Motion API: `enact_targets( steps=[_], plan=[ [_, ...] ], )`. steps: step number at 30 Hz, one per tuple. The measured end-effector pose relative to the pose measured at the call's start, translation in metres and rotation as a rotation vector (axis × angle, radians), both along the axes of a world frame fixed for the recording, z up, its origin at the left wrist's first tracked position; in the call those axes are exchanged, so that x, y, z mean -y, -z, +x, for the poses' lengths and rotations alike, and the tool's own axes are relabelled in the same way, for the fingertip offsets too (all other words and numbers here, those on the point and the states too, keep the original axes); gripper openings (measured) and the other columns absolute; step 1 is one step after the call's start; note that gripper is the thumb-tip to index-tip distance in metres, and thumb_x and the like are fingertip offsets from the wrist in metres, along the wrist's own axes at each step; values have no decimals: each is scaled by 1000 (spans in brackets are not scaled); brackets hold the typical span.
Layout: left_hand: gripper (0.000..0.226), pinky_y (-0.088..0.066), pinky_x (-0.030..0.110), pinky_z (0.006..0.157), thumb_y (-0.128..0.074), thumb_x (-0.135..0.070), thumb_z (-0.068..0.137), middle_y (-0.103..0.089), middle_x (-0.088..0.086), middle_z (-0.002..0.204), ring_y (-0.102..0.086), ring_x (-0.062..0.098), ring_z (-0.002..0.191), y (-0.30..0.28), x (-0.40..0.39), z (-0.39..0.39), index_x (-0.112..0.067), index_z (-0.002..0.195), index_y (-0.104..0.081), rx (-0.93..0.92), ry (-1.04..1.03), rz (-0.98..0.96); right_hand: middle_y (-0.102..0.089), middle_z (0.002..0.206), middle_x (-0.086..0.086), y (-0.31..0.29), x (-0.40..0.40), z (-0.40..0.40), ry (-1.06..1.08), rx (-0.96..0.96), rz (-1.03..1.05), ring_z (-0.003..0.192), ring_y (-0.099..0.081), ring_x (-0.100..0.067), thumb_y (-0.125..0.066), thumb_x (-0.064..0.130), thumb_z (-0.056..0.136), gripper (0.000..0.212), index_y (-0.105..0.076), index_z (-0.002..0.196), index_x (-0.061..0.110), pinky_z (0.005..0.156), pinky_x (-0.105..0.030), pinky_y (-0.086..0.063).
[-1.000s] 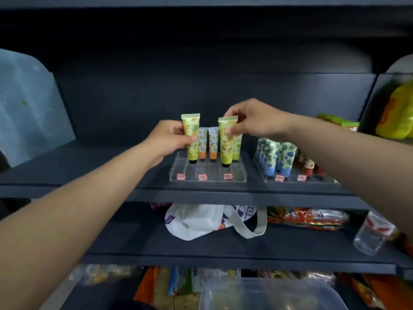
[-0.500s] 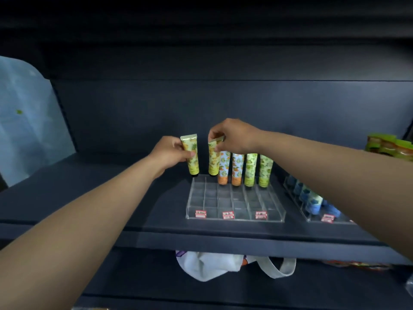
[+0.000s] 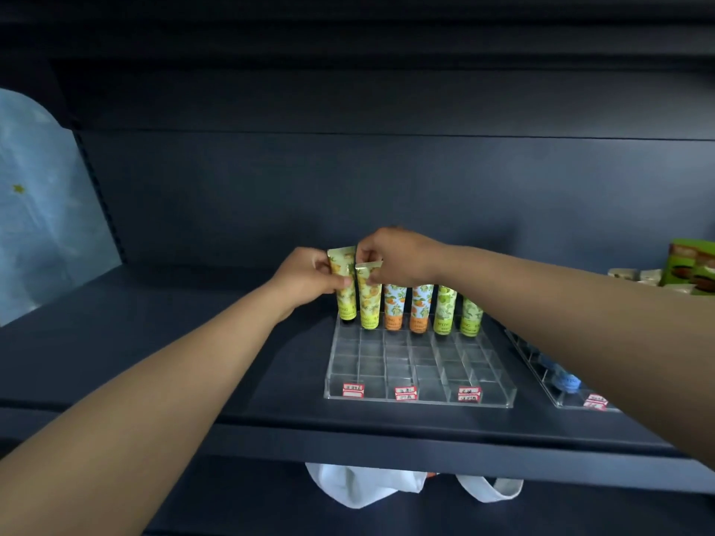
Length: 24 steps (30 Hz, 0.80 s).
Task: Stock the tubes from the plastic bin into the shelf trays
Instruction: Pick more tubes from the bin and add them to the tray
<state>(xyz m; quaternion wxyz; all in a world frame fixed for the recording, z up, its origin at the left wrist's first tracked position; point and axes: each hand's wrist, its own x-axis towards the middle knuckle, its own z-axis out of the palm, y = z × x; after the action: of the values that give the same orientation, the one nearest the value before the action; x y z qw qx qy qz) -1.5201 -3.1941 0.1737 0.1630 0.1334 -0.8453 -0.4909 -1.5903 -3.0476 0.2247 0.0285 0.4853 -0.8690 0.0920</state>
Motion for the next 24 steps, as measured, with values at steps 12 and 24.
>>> enact_targets(
  steps=[12,24],
  plan=[
    [16,-55,34,81,-73,-19,80,-69,7,79,-64,18,76,7,1,-5,-5,86,-71,19,-22,-115,-59,120,-2,3,2,3,25,-63,39,110,-53,-20,-66,20,85,32,-59,116,15,78,-24,-37],
    [15,-45,27,69,-72,-22,80,-61,-3,69,-56,12,67,-12,-5,-3,-9,87,-72,26,-60,-293,-59,119,-2,0,1,7,50,-117,59,110,-53,-21,-63,21,86,33,-57,118,15,82,-24,-32]
  ],
)
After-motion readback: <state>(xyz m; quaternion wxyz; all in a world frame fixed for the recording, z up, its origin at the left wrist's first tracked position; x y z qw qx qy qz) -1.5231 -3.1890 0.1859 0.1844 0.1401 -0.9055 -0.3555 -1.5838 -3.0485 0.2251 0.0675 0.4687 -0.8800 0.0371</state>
